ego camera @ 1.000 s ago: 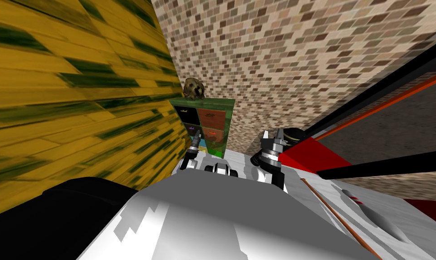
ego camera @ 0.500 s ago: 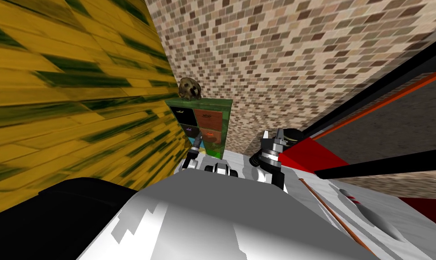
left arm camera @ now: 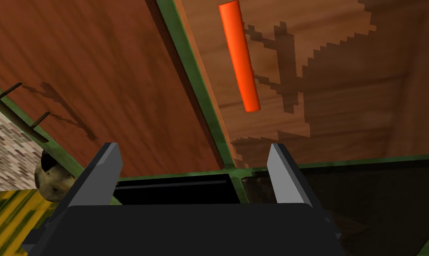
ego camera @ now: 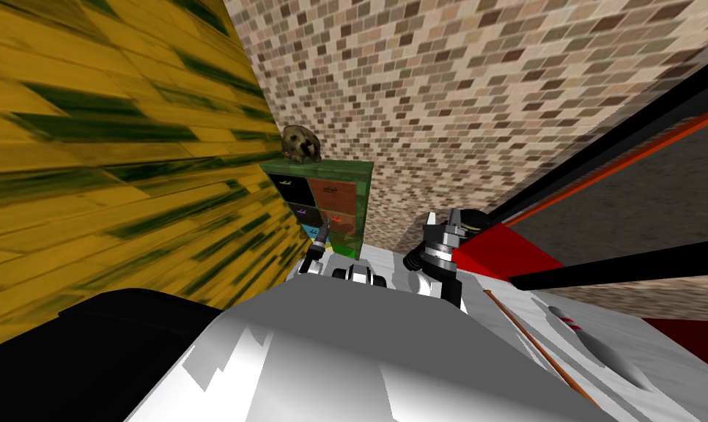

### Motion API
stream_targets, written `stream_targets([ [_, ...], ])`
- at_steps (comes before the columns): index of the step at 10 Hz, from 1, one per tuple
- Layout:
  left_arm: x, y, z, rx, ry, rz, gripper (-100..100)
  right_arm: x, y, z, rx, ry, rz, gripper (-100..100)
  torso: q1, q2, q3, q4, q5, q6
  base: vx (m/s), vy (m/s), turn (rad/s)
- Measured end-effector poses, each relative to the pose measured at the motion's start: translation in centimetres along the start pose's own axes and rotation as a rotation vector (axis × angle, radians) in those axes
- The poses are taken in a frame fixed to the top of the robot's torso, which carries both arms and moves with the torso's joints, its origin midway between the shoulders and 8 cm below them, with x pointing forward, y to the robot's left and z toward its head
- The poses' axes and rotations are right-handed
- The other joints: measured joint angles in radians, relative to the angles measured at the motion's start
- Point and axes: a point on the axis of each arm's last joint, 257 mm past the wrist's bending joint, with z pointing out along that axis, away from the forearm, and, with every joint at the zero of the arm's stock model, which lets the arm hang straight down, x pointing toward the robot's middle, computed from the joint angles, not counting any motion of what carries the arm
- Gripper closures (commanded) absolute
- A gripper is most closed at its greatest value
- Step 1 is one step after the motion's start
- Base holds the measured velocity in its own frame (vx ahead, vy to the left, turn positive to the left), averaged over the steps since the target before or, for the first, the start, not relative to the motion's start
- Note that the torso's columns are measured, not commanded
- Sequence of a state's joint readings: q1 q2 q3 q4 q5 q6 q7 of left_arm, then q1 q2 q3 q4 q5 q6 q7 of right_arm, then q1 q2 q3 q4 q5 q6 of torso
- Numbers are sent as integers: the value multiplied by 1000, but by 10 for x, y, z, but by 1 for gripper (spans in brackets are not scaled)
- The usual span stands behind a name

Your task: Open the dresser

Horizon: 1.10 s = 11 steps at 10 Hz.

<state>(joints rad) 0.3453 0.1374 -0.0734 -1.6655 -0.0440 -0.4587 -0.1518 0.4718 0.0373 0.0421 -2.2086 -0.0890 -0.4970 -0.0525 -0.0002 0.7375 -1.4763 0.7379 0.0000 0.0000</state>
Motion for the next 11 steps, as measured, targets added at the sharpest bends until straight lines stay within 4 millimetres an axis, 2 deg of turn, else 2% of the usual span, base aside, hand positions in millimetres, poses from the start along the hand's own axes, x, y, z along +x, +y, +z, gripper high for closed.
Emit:
stream_targets([
  [4, 17, 28, -4, -55, 5, -26, -100, 0, 0, 0, 0, 0, 0, 0, 0, 0, 0, 0, 0, 0, 43, -49, -21],
  [6, 32, 38, -4, -78, -3, -60, -100, 0, 0, 0, 0, 0, 0, 0, 0, 0, 0, 0, 0, 0, 39, -40, -16],
  [7, 37, 40, -3, -86, -8, -77, -100, 0, 0, 0, 0, 0, 0, 0, 1, 1, 1, 0, 0, 0, 12, -13, -2],
  [10, 35, 35, 2, -85, -10, -76, -100, 0, 0, 0, 0, 0, 0, 0, 1, -2, -1, -1, 0, 0, 64, -5, -10],
  [11, 35, 35, 2, -87, -10, -76, 100, 0, 0, 0, 0, 0, 0, 0, 0, 1, 0, 0, 0, 0, -53, 11, 27],
])
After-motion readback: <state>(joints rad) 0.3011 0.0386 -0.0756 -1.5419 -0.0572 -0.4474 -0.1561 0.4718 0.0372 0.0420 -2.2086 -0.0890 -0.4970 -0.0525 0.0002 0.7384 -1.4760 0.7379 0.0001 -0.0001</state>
